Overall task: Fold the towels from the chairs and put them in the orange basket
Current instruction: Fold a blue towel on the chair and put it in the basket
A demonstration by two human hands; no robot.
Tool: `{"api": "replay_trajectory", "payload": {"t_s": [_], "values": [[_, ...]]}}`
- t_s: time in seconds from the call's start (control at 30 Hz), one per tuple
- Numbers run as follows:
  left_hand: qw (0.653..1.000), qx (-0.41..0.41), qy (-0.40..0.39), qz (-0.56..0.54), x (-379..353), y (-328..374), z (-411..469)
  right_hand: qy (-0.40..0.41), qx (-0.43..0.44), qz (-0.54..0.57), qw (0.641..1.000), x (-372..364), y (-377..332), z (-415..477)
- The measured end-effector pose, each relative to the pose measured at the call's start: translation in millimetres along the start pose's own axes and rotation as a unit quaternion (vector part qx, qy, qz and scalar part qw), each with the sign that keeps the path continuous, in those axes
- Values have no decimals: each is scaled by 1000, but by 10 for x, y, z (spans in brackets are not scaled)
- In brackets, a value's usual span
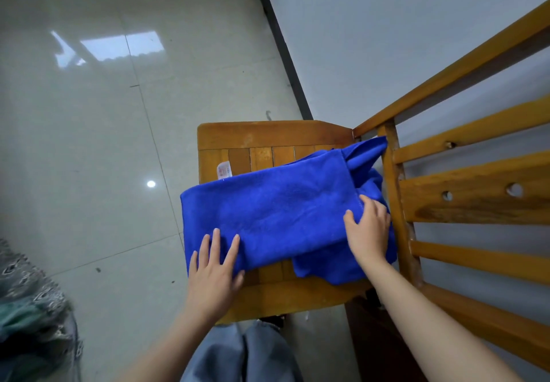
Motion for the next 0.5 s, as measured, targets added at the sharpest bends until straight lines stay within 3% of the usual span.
{"api": "replay_trajectory", "payload": {"t_s": [0.07, 0.17, 0.33, 0.5], "values": [[1000, -3, -20, -1, -25, -28, -94, -28, -101, 117, 988, -23, 164, -44], [997, 5, -72, -1, -135, -99, -196, -57, -173, 289, 940, -90, 285, -77], [995, 17, -99, 11, -192, -238, -213, -118, -241, 338, 902, -99, 257, -109], [995, -2, -91, 28, -106, -230, -255, 42, -211, 360, 908, 372, 129, -121]]}}
Point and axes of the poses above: each hand's wrist, its own z-axis towards the middle knuckle, its own x-axis out of the back of the hand, y = z × x, the point moved 6 cm from there along z, towards the middle knuckle, and after that the axes turned 13 degrees about x, right-handed, at the moved point
